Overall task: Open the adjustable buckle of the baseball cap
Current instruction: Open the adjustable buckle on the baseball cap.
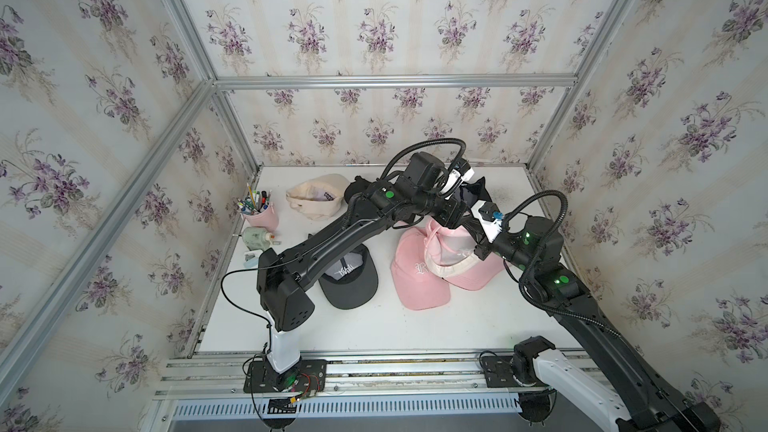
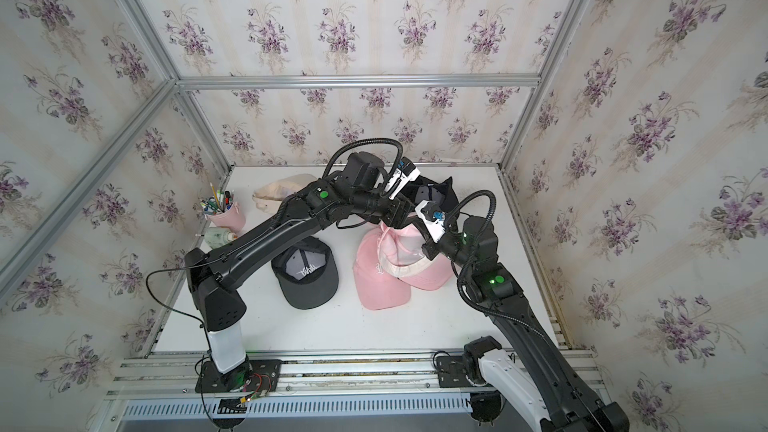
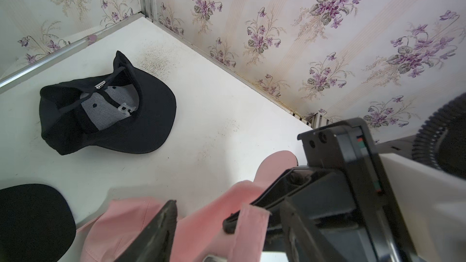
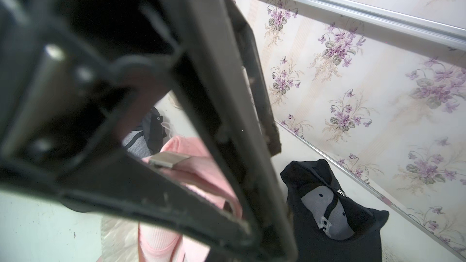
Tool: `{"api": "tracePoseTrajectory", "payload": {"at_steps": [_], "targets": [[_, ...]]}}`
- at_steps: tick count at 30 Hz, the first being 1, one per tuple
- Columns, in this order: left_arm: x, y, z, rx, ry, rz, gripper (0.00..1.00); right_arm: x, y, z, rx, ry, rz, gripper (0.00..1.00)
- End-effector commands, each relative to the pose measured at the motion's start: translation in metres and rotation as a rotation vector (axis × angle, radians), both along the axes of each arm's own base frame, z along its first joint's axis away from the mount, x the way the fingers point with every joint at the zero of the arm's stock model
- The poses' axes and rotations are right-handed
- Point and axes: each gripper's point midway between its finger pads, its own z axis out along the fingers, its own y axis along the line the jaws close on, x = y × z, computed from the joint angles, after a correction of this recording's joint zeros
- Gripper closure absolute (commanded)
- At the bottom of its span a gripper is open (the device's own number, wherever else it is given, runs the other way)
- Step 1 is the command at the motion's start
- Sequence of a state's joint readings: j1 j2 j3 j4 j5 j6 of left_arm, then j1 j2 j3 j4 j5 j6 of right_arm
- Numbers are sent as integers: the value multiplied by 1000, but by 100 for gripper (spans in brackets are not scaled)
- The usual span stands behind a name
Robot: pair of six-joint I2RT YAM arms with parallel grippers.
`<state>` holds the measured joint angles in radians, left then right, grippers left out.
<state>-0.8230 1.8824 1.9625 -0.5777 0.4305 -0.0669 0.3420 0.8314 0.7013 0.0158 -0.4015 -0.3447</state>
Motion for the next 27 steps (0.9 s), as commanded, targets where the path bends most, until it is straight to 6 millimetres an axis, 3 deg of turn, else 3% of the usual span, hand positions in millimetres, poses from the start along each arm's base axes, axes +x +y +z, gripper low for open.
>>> {"api": "tracePoseTrajectory", "payload": {"at_steps": [1, 3, 7, 13, 20, 27], "targets": [[-4, 0, -2, 9, 9, -18, 41, 1, -1, 21, 10, -99, -5, 100], [-4, 1, -4, 16, 11, -18, 44, 1, -2, 22, 9, -108, -13, 100], [-4, 3, -5, 26, 7, -13, 61, 1, -4, 21, 6, -109, -23, 100], [-2, 5, 7, -3, -33, 4, 78, 3, -5, 13, 3, -90, -35, 100], [0, 9, 18, -22, -69, 26, 91, 6, -9, 9, 5, -77, -67, 100], [6, 23, 24, -32, -122, 94, 97, 10, -15, 14, 40, -73, -116, 100]]}}
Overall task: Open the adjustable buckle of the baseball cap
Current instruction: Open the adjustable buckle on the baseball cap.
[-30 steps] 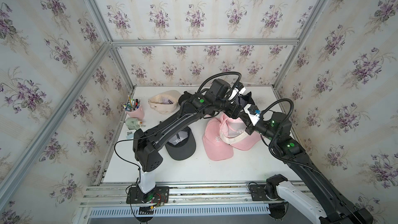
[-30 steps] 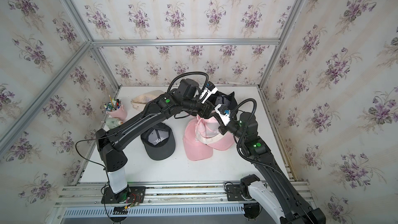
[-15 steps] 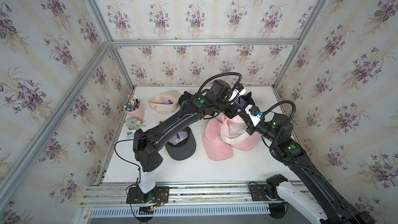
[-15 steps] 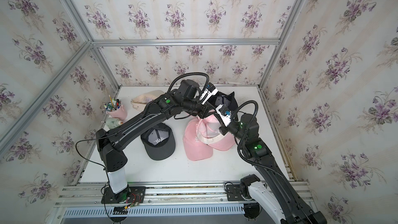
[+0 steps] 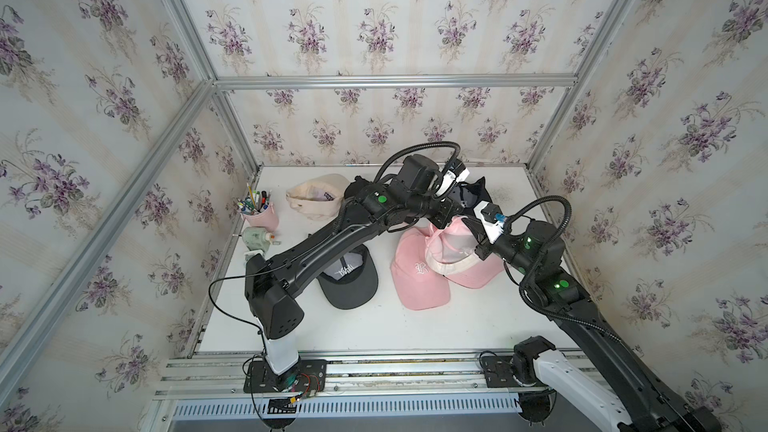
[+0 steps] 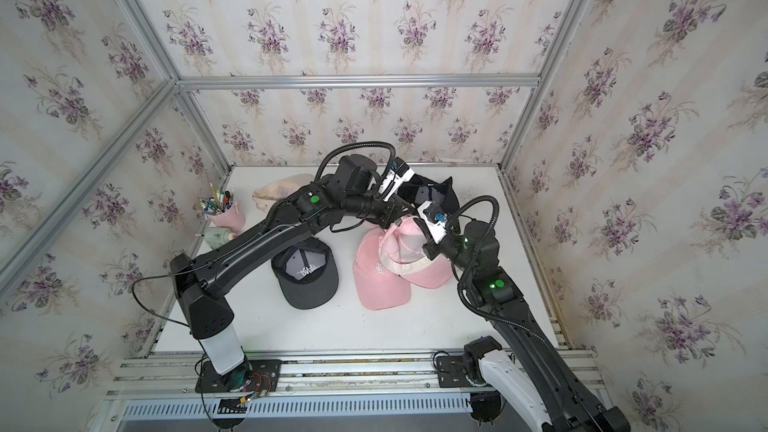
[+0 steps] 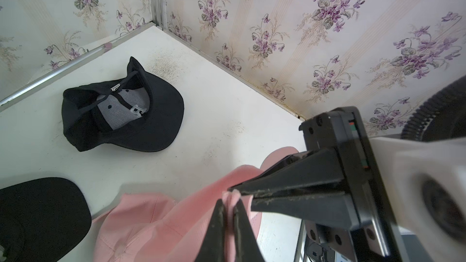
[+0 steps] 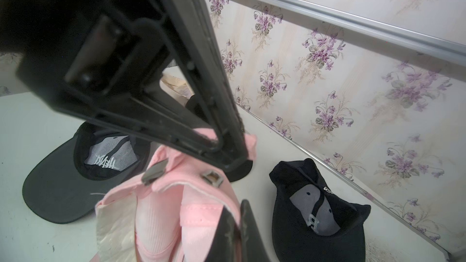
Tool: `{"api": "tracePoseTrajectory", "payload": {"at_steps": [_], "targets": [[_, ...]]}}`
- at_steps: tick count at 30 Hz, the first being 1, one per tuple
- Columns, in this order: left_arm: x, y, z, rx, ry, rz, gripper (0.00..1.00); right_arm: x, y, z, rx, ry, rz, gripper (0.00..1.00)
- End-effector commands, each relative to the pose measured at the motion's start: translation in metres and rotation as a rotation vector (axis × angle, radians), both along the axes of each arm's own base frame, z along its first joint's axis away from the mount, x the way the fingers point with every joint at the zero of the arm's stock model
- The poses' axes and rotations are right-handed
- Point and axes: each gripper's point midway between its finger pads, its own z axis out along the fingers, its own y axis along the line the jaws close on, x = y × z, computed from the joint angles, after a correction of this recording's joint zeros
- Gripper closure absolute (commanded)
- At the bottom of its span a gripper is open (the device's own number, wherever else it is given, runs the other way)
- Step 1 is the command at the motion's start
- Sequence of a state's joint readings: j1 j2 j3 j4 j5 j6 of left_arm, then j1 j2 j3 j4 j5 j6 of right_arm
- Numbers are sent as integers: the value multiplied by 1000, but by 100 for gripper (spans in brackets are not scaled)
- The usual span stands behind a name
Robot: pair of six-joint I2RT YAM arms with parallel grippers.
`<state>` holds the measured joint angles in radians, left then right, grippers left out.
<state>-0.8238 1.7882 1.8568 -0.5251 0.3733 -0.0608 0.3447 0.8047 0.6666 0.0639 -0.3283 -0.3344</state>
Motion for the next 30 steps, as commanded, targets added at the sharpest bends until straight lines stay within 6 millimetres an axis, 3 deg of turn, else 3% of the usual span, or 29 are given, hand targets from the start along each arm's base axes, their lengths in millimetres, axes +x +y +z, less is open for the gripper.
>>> {"api": "tracePoseTrajectory", "payload": {"at_steps": [1, 7, 13, 15, 18, 20, 24, 30], "targets": [[10, 8, 17, -32, -77, 59, 97, 5, -6, 14, 35, -40, -50, 100], [5, 22, 36, -108, -138, 99, 100, 7, -10, 12, 55, -24, -76, 100], [2, 29, 41, -139, -169, 113, 100, 6, -9, 11, 91, -9, -75, 100], [-1, 26, 38, -139, -158, 92, 87, 5, -8, 13, 102, -6, -65, 100], [-4, 18, 36, -146, -133, 48, 53, 3, -4, 16, 121, 3, -41, 100], [-5, 16, 38, -152, -133, 37, 41, 3, -2, 18, 131, 12, -32, 100], [-3, 25, 55, -152, -214, 65, 31, 7, -2, 16, 126, 38, -42, 100], [-9, 52, 83, -95, -389, 76, 26, 15, 1, 6, 98, 91, -44, 100]]}}
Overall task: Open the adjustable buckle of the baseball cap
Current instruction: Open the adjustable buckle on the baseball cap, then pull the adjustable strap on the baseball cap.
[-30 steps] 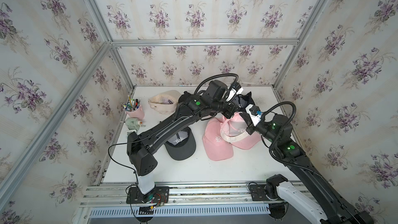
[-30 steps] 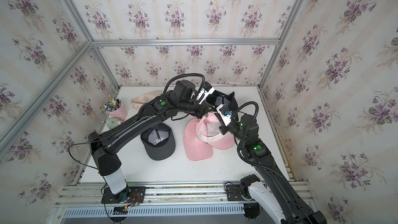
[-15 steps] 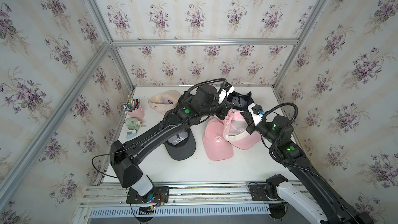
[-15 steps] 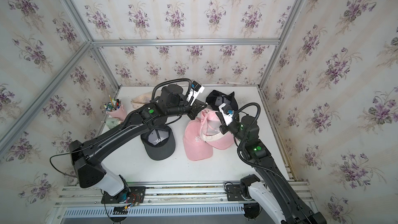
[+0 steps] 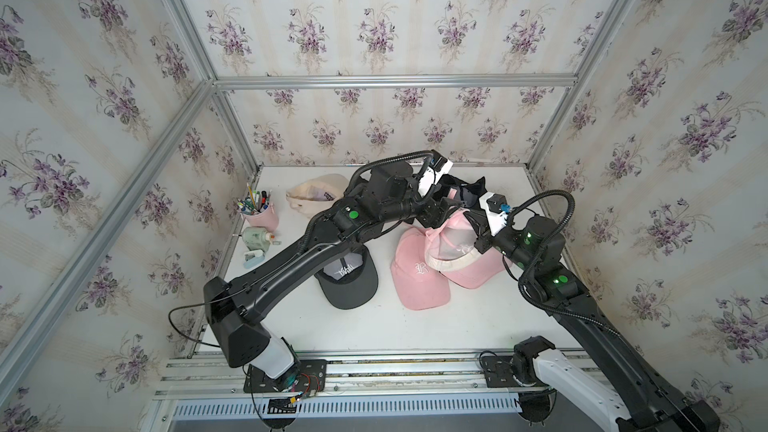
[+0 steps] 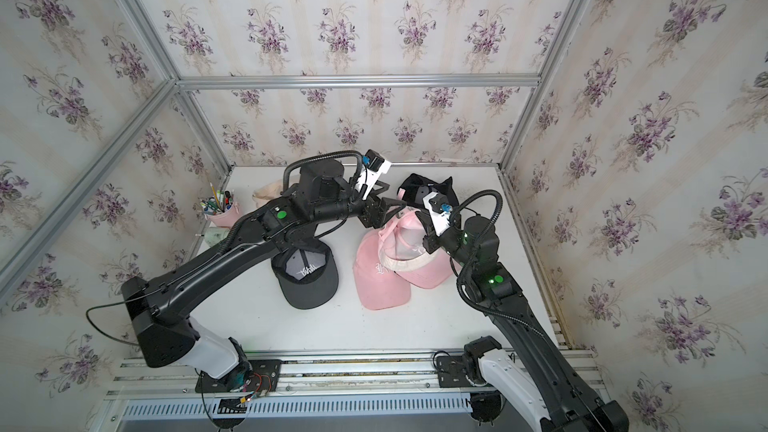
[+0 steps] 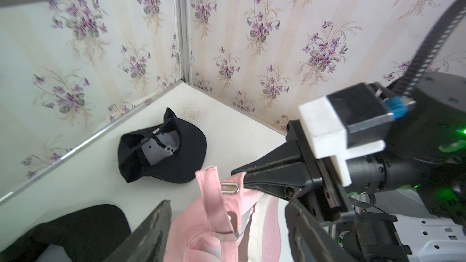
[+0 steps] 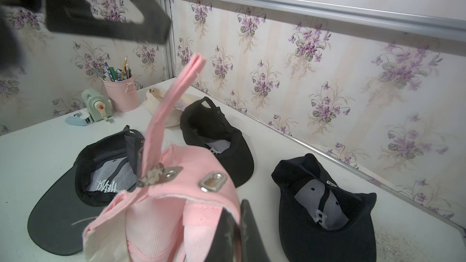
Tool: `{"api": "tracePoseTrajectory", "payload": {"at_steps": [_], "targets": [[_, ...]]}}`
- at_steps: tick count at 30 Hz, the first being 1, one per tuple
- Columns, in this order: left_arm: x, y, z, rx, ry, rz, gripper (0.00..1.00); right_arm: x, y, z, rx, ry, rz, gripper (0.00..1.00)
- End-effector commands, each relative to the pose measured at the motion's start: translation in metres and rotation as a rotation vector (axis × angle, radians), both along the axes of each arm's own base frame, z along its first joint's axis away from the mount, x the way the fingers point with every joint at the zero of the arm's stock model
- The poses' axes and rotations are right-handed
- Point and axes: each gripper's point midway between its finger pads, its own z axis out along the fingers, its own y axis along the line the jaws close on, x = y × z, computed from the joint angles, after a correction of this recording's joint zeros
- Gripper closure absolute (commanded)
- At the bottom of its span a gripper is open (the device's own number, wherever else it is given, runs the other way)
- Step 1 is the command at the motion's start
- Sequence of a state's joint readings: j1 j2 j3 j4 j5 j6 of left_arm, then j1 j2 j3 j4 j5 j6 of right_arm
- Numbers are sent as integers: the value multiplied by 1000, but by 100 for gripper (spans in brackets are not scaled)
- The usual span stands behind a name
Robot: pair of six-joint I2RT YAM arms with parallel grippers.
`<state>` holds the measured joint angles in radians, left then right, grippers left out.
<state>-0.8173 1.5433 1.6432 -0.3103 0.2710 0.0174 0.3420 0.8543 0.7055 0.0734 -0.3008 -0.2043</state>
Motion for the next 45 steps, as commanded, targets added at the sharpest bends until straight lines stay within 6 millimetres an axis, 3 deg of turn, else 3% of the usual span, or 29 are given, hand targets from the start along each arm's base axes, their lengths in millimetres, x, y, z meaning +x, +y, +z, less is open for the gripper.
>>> {"api": "tracePoseTrajectory", "payload": {"at_steps": [1, 5, 11, 14, 19, 26, 32, 37, 45], "targets": [[-1, 13, 19, 29, -139, 14, 26, 3, 3, 0, -1, 18, 10, 100], [-11, 22, 13, 82, -150, -9, 26, 7, 7, 0, -6, 29, 24, 100], [-15, 28, -27, 150, -120, 19, 30, 10, 10, 4, -14, 28, 39, 100], [-17, 23, -47, 178, -127, 28, 32, 9, 13, 7, -15, 23, 54, 100], [-17, 11, -58, 163, -136, 10, 33, 8, 15, 12, -11, 15, 69, 100], [0, -1, -78, 215, -127, 30, 44, 4, 17, 16, 2, 17, 88, 100], [7, -2, -87, 241, -122, 56, 59, 2, 17, 17, 14, 21, 92, 100], [1, -4, -84, 225, -124, 19, 72, 2, 17, 14, 17, 30, 92, 100], [-8, -2, -80, 226, -124, -17, 100, -4, 22, 5, -16, 4, 143, 100]]}}
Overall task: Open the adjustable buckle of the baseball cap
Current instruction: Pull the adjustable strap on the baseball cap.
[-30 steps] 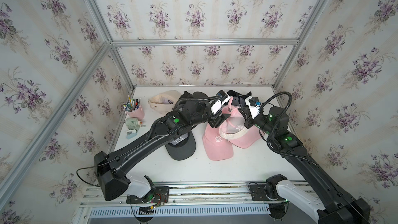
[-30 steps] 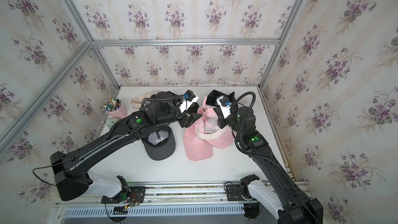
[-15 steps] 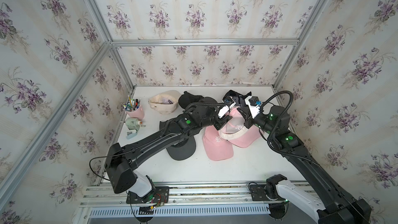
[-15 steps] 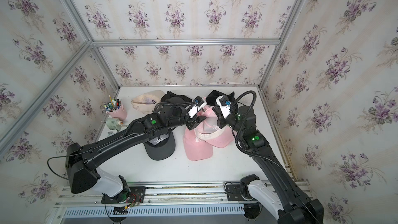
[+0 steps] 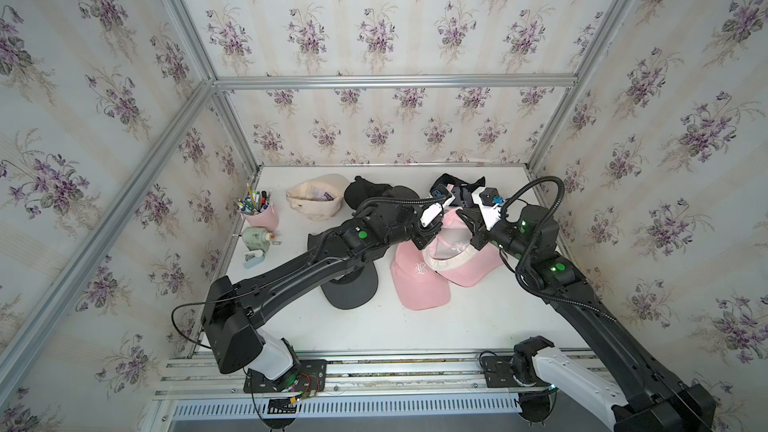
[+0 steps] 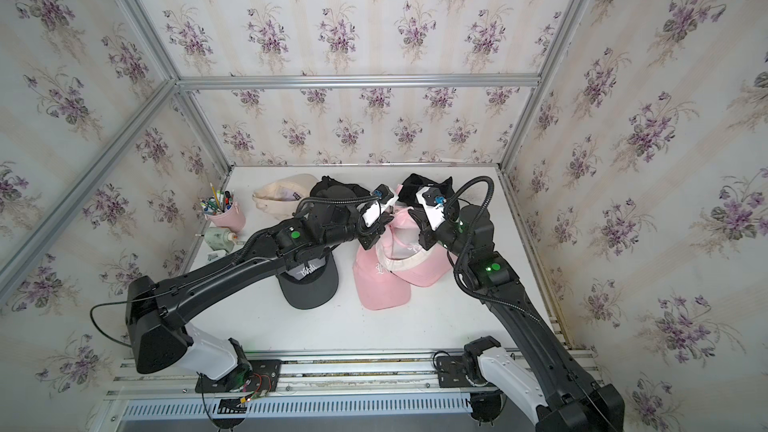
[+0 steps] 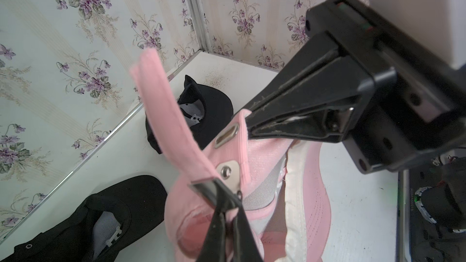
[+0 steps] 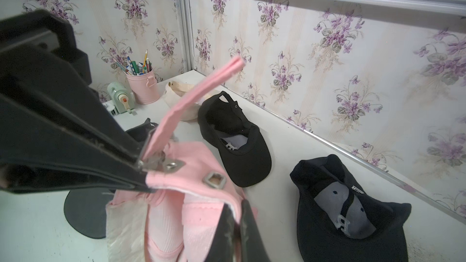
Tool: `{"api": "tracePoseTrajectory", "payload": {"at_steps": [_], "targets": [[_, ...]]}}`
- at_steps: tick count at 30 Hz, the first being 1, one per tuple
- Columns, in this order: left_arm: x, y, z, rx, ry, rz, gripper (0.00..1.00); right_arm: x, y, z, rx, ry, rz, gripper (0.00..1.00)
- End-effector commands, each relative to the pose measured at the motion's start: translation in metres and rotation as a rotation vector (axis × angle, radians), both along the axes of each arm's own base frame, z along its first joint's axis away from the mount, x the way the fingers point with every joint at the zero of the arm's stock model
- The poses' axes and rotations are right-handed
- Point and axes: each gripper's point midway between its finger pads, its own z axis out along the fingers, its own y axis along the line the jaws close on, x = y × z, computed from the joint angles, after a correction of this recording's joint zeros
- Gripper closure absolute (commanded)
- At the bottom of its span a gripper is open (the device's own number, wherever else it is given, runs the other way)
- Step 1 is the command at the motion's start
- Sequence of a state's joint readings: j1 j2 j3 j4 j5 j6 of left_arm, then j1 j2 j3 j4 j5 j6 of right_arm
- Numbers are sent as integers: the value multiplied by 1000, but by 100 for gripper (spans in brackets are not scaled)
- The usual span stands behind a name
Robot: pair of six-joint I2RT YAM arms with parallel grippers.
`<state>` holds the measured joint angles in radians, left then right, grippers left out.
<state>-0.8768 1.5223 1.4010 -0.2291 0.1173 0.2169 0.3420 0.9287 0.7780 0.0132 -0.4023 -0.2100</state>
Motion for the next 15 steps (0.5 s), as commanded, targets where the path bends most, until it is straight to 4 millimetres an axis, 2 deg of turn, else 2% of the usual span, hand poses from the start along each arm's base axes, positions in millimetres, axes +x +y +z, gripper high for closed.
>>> {"api": "tracePoseTrajectory", "payload": {"at_steps": [1, 4, 10, 15], "targets": [[-5, -3, 8, -17, -14, -36, 100, -7, 6, 6, -10, -67, 55, 100], [-8, -4, 9, -21, -8, -53, 100, -16, 11, 5, -19, -90, 113, 100], [-11, -10, 20, -41, -9, -85, 100, -24, 20, 4, -29, -109, 170, 81], [-14, -15, 19, -28, 0, -107, 100, -23, 18, 4, -55, -134, 145, 70]]}}
